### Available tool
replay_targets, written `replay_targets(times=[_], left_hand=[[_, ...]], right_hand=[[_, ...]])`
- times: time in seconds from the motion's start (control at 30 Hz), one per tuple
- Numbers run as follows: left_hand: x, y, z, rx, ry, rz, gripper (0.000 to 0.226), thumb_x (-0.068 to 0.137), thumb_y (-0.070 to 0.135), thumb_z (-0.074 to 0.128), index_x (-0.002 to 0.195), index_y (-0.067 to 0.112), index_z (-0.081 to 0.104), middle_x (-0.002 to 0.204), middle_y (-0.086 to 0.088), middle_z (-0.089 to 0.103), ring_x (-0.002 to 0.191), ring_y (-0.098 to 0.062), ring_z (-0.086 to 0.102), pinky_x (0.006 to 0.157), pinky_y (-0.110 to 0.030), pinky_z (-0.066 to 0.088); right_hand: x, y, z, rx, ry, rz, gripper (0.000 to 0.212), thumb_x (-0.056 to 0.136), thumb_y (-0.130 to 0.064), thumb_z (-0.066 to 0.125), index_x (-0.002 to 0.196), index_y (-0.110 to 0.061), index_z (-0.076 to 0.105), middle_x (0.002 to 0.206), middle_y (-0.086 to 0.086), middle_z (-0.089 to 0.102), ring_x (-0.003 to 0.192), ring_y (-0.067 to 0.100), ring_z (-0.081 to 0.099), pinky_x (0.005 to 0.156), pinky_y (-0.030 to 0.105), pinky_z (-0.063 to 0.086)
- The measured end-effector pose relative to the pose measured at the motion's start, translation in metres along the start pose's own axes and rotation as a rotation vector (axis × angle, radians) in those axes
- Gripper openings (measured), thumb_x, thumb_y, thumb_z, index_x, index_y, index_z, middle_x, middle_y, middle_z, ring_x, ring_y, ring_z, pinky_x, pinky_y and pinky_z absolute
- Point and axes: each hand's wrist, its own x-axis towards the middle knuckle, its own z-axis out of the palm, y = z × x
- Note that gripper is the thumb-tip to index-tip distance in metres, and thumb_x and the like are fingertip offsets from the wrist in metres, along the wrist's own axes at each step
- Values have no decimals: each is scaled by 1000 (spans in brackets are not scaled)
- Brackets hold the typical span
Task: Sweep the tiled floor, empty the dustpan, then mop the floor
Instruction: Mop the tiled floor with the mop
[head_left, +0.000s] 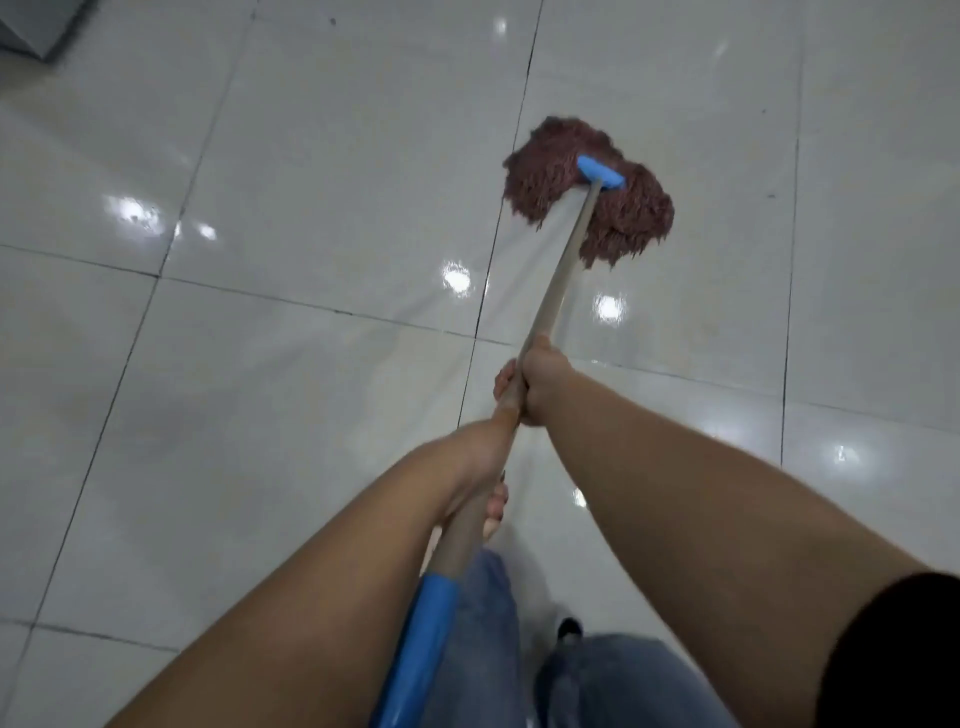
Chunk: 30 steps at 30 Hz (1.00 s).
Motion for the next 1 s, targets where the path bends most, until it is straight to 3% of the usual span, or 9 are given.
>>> replay_targets(times=[0.1, 0.43, 0.5, 0.67, 0.73, 0.83, 1.0], left_hand=[[6, 42, 14, 1, -28, 7, 80, 62, 92, 32, 65, 12, 38, 40, -1, 36, 25, -12, 30, 38, -14, 37], [30, 214, 98, -42, 23, 65, 79, 68, 89, 29, 71, 10, 38, 47, -1, 31, 24, -11, 27, 39, -12, 34], [37, 249, 125, -76, 34, 50, 80, 67, 90, 28, 69, 11, 38, 50, -1, 30, 26, -10, 26, 39, -11, 31], [60, 316, 185, -161, -5, 114, 76, 70, 87, 30, 68, 12, 39, 35, 0, 32, 19, -10, 26, 38, -9, 34], [66, 325, 194, -196, -6, 125, 71, 72, 83, 36, 69, 13, 39, 30, 2, 31, 18, -9, 27, 36, -10, 35], [73, 317, 194, -184, 7, 142, 64, 78, 76, 39, 68, 13, 38, 27, 1, 30, 17, -10, 25, 37, -9, 35], [71, 245, 181, -141, -4, 118, 56, 80, 75, 36, 72, 21, 45, 31, 0, 31, 21, -10, 25, 39, -8, 31]], right_hand=[[11, -43, -6, -33, 29, 9, 44, 95, -43, 33, 65, -12, 34, 46, 0, 33, 28, 13, 32, 34, 8, 33], [79, -222, -43, 20, -41, 11, 34, 93, -40, 39, 68, -16, 35, 60, -3, 31, 46, 9, 32, 35, 4, 28], [91, -261, -60, 25, -37, 1, 36, 94, -42, 39, 69, -17, 33, 62, -3, 28, 48, 8, 30, 33, 11, 25], [123, -341, -95, -116, -59, -98, 22, 100, -34, 29, 100, -14, 36, 68, 1, 35, 51, 10, 34, 32, 5, 33], [125, -353, -103, -218, -60, -127, 26, 101, -32, 26, 103, -8, 37, 66, 6, 43, 51, 12, 40, 31, 11, 38], [127, -351, -109, -316, -58, -185, 33, 102, -29, 26, 115, -3, 43, 70, 17, 53, 56, 20, 53, 57, 29, 52], [135, -304, -116, -381, -41, -173, 46, 99, -35, 29, 127, -2, 45, 78, 18, 62, 59, 22, 60, 54, 35, 51]])
